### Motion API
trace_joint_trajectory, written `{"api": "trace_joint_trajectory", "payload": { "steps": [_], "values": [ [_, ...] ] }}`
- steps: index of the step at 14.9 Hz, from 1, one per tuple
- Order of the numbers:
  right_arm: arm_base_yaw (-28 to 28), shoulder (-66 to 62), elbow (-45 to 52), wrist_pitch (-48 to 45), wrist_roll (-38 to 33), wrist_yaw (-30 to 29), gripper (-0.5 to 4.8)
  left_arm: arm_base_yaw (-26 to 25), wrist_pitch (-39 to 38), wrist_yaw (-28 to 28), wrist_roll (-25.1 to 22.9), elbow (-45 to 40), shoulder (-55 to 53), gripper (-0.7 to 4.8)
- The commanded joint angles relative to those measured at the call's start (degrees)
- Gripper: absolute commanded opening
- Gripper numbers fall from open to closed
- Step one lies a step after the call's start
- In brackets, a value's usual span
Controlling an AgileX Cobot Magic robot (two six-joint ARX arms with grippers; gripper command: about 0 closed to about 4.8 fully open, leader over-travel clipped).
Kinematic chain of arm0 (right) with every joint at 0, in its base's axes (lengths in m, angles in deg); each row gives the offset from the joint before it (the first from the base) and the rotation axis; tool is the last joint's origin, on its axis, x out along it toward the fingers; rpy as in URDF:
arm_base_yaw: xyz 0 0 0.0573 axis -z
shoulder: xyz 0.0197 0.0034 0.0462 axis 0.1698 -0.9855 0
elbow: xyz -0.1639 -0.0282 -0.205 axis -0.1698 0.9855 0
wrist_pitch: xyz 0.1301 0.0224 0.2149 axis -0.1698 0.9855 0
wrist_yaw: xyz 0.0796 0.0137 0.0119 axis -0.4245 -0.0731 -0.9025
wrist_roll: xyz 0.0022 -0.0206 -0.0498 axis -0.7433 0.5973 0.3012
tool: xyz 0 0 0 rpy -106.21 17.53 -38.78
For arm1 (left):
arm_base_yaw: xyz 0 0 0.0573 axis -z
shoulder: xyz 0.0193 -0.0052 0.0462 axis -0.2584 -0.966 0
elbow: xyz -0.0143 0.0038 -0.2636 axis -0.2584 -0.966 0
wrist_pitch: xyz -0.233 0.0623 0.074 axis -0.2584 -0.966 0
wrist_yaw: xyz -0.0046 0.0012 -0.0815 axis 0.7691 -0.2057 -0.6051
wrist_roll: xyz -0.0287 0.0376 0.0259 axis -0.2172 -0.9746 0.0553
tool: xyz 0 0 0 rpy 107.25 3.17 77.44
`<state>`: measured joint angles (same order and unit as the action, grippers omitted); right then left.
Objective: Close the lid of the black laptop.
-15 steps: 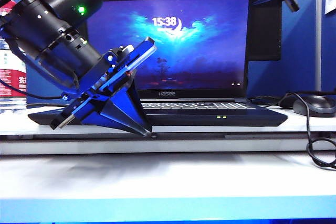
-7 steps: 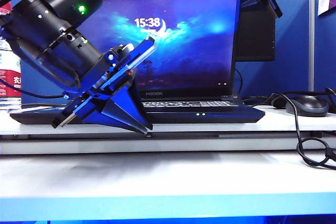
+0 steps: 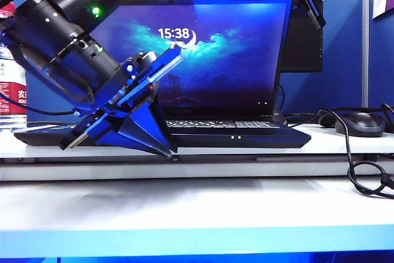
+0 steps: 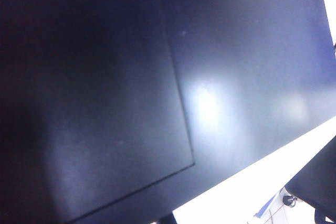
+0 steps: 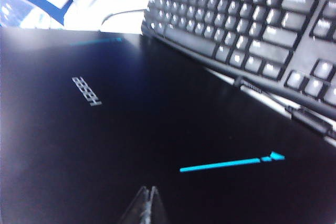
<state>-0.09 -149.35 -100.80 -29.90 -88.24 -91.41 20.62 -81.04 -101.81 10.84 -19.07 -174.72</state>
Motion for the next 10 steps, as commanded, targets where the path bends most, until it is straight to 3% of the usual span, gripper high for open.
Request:
{"api": "trace_joint_trajectory", "payload": {
  "steps": [1, 6, 10],
  "values": [
    [-0.15, 0.15, 0.04, 4.13, 1.95, 0.15, -0.01, -0.46, 6.14, 2.91, -0.63, 0.85, 0.39, 0.52],
    [-1.49, 0.15, 0.13, 9.27, 4.24, 4.24, -0.01, -0.46, 6.14, 1.38, -0.87, 0.85, 0.39, 0.52],
    [-2.45, 0.15, 0.13, 11.5, 5.6, 5.03, -0.01, -0.44, 6.25, -5.09, -0.96, 0.85, 0.39, 0.52]
  ]
}}
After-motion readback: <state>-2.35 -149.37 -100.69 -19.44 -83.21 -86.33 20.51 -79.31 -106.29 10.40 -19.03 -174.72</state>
